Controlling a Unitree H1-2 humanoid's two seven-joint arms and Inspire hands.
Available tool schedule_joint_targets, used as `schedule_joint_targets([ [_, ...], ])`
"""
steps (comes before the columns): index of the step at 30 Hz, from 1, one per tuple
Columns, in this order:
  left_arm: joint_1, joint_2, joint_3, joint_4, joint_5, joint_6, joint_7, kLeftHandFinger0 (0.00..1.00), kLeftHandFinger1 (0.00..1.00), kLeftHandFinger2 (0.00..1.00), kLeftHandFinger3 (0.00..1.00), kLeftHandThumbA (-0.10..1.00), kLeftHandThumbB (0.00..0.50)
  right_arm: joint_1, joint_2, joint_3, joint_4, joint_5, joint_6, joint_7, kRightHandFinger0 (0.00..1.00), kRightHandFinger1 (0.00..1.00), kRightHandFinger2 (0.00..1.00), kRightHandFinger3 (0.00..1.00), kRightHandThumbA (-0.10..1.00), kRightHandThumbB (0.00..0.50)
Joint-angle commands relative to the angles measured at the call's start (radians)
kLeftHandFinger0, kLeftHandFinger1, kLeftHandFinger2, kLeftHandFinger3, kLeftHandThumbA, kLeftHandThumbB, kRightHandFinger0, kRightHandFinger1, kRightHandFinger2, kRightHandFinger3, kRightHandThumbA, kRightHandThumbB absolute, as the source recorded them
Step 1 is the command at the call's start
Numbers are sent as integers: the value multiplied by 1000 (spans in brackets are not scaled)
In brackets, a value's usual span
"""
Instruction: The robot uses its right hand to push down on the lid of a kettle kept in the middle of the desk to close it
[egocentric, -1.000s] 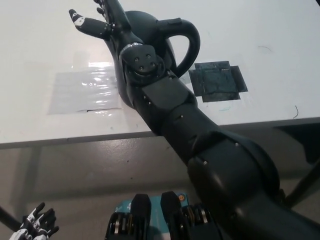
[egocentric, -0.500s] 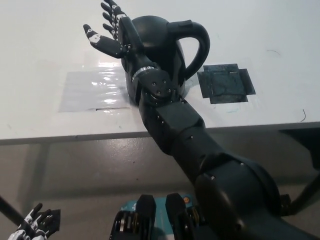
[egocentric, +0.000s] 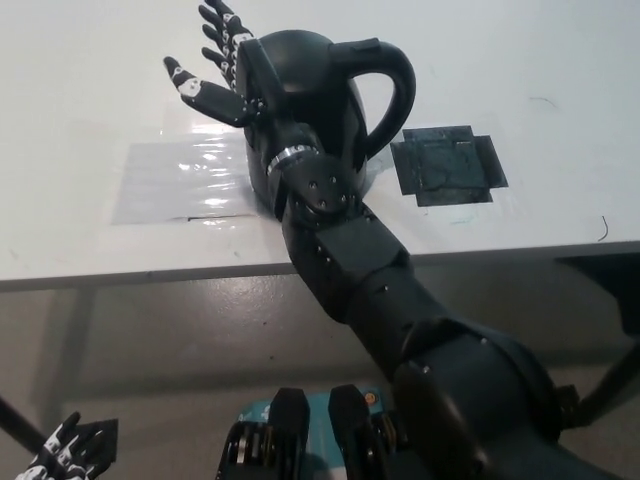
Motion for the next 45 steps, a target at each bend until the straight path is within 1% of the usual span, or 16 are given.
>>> schedule_joint_targets([
  [1,4,10,18,-29,-33,-3,-1,1000,1000,1000,1000,165,254,8,-4,35,-144,-34,-70,0,1000,1000,1000,1000,502,104],
  [2,1,10,18,-20,-27,-15,-4,1000,1000,1000,1000,176,253,30,0,76,-350,-67,-66,17,1000,1000,1000,1000,573,149],
  [4,8,11,22,-16,-26,-21,-8,1000,1000,1000,1000,191,247,61,8,105,-572,-66,50,43,1000,1000,1000,1000,620,166],
  [5,14,9,24,-18,-30,-17,-8,1000,1000,1000,1000,189,251,78,11,117,-671,-58,105,57,1000,1000,1000,1000,623,146],
  [8,27,10,29,-24,-24,-9,0,1000,1000,1000,1000,147,237,127,10,143,-873,-39,210,84,1000,1000,1000,1000,662,151],
  [10,36,11,32,-22,-20,-16,-1,1000,1000,1000,1000,165,250,155,7,155,-941,-41,248,90,1000,1000,1000,1000,654,136],
  [13,41,15,42,0,-35,-37,-20,1000,1000,1000,1000,165,233,250,-20,175,-1160,18,340,130,1000,1000,1000,1000,661,136],
  [15,38,13,46,-2,-47,-34,-22,1000,1000,1000,1000,160,234,328,-57,186,-1319,50,407,146,1000,1000,1000,1000,666,148],
  [17,37,12,50,-1,-49,-33,-20,1000,1000,1000,1000,165,250,383,-89,195,-1422,71,436,161,1000,1000,1000,1000,622,129],
  [24,36,14,57,6,-40,-37,-15,1000,1000,1000,1000,148,245,645,-193,216,-1629,80,435,189,1000,1000,1000,1000,500,76],
  [28,23,18,59,16,-51,-38,-25,1000,1000,1000,1000,149,256,844,-254,214,-1716,26,355,190,1000,1000,1000,1000,508,82],
  [31,14,19,61,20,-54,-32,-22,1000,1000,1000,1000,149,250,956,-295,204,-1758,58,322,193,1000,1000,1000,1000,432,86],
  [37,8,20,64,21,-38,-37,-11,1000,1000,1000,1000,161,247,1118,-389,161,-1792,63,294,184,1000,1000,1000,1000,526,131],
  [41,6,15,66,24,-38,-45,-13,1000,1000,1000,1000,167,241,1190,-433,126,-1724,36,209,167,1000,1000,1000,1000,601,98],
  [44,5,10,71,19,-39,-41,-8,1000,1000,1000,1000,171,250,1205,-433,117,-1703,0,220,134,1000,1000,1000,1000,642,94],
  [45,5,7,74,17,-40,-37,-6,1000,1000,1000,1000,165,248,1213,-429,111,-1685,-8,224,121,1000,1000,1000,1000,668,68],
])
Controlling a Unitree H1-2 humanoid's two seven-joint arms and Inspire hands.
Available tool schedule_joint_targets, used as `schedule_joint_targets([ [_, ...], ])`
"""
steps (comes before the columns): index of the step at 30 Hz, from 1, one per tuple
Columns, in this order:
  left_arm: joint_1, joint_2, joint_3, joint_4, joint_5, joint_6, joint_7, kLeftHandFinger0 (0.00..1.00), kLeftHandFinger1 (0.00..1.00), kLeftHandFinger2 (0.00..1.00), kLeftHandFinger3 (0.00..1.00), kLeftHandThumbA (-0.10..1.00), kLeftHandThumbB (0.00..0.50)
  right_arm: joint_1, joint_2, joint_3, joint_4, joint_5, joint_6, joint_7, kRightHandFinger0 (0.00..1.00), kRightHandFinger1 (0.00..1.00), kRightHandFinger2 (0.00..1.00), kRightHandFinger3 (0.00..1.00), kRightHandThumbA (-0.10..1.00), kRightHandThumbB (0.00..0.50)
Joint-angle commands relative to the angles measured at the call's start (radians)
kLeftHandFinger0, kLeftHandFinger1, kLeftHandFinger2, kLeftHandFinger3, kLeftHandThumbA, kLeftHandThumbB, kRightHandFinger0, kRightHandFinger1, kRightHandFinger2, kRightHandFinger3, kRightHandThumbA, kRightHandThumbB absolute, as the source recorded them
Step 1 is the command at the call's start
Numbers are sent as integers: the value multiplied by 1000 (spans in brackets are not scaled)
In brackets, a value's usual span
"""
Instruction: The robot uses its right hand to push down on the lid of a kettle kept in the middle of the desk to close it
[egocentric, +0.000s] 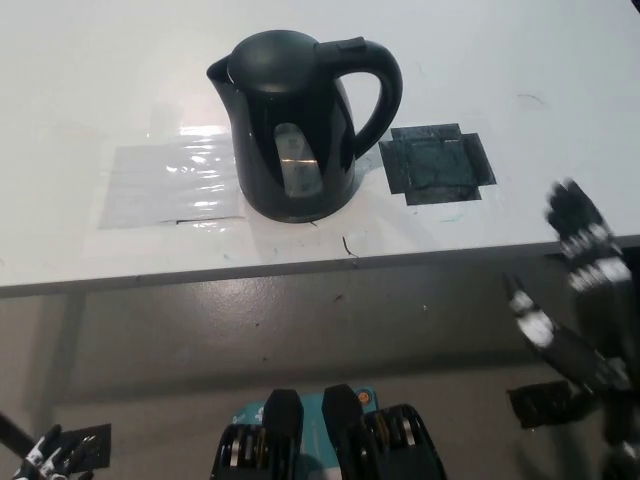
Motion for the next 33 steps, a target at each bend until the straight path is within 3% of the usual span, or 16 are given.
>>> schedule_joint_targets([
  [1,2,12,25,-26,-34,-36,-8,1000,1000,1000,1000,164,253,17,-6,-17,-12,-36,-48,5,1000,1000,1000,1000,679,44],
  [6,2,10,28,-28,-33,-32,-8,1000,1000,1000,1000,157,245,-8,0,-45,121,-58,-76,-19,1000,1000,1000,1000,719,0],
  [7,-2,11,28,-28,-33,-33,-9,1000,1000,1000,1000,165,245,-21,-1,-55,156,-55,-74,-25,1000,1000,1000,1000,692,0],
  [10,-7,13,27,-27,-29,-32,-6,1000,1000,1000,1000,161,241,-73,1,-97,308,-25,-92,-44,1000,1000,1000,1000,459,0],
  [12,-12,18,29,-29,-29,-30,-7,1000,1000,1000,1000,164,253,-114,-4,-126,414,-1,-108,-41,1000,1000,1000,1000,389,0],
  [19,-47,27,21,-4,-13,-47,-13,1000,1000,1000,1000,173,235,-252,-43,-228,841,64,-222,-23,1000,1000,1000,1000,411,0],
  [25,-69,18,20,-13,-1,-29,13,1000,1000,1000,1000,172,270,-323,-36,-294,916,173,-149,35,1000,1000,1000,1000,343,0],
  [33,-76,10,23,9,-7,-40,6,1000,1000,1000,1000,172,276,-343,-44,-313,965,192,-135,56,1000,1000,1000,1000,439,0],
])
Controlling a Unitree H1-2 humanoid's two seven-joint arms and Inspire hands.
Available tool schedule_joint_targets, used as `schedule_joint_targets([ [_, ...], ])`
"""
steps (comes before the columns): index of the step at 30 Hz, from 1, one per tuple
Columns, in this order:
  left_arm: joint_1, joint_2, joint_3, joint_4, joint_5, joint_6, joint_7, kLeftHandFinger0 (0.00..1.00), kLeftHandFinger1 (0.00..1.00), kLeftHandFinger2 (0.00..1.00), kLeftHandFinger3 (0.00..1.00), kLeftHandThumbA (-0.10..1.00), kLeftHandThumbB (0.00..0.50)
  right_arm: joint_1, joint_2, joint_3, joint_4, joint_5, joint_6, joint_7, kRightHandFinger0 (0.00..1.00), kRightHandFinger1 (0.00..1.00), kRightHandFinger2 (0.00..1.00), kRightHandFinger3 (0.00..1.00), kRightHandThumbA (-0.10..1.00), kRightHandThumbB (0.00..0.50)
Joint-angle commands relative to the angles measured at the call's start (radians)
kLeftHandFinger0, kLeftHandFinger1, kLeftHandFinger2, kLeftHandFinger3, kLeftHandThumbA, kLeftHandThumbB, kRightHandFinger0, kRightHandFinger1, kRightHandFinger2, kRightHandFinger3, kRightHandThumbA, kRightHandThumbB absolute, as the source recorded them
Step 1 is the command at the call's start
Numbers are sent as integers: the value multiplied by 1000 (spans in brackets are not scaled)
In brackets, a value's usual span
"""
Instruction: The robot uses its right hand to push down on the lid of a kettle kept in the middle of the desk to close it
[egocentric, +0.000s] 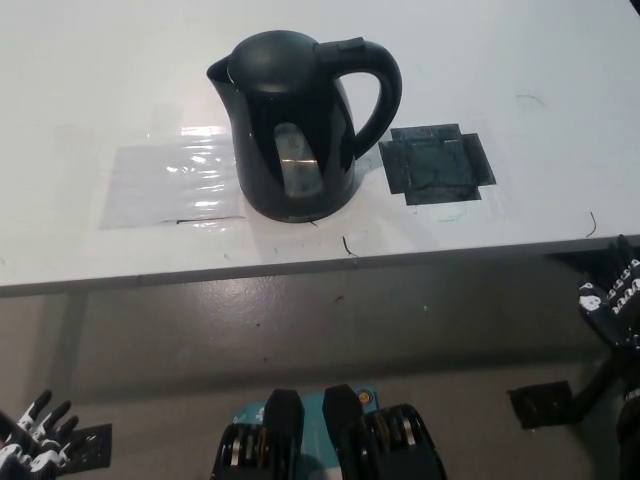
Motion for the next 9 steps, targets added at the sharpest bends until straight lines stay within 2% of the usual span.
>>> schedule_joint_targets([
  [1,5,8,4,-2,1,-42,0,1000,1000,1000,1000,173,275,-36,-22,-16,7,53,-26,38,1000,1000,1000,1000,448,0],
  [9,4,6,3,-5,11,-49,5,1000,1000,1000,1000,187,275,-34,-11,-17,-3,60,-17,26,1000,1000,1000,1000,462,0],
])
